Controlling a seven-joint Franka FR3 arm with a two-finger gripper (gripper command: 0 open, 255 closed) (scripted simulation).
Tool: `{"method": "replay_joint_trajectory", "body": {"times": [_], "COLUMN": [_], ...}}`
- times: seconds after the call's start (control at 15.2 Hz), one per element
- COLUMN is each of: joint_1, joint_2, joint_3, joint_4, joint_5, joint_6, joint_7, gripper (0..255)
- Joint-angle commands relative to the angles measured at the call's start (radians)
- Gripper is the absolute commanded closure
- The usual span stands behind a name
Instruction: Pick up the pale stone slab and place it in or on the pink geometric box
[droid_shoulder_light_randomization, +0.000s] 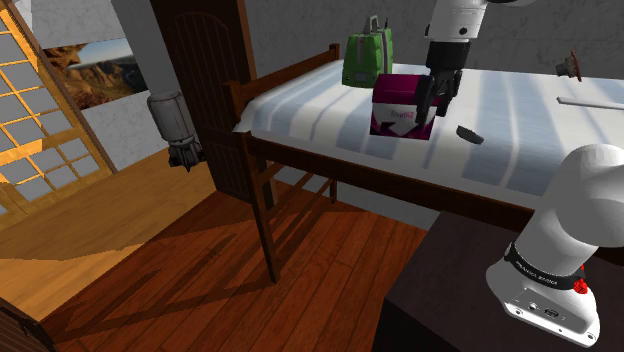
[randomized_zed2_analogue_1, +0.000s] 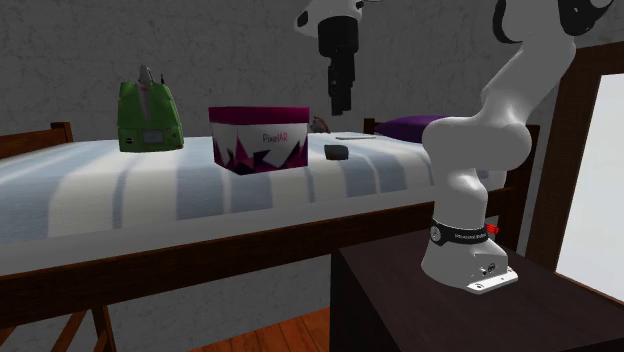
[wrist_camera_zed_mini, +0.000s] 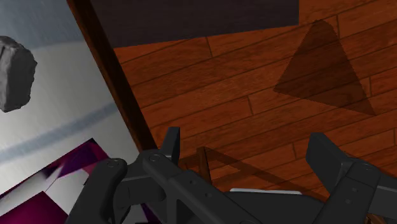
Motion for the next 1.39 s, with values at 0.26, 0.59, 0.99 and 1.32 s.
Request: {"method": "replay_joint_trajectory", "body": {"times": [0.26, 0.59, 0.99, 1.32], "joint_1": [-0.041, -0.097, -0.163, -0.194], "joint_2": [-0.040, -0.062, -0.042, -0.013], "joint_3": [-0.083, -0.194, -0.333, -0.411], "joint_4": [-0.053, -0.094, -0.107, -0.112], "joint_5": [-0.061, -0.149, -0.260, -0.319], "joint_6": [-0.007, -0.009, 0.005, 0.034], "joint_7": [-0.089, -0.204, -0.346, -0.421], "gripper": [0, 0, 0, 0]}}
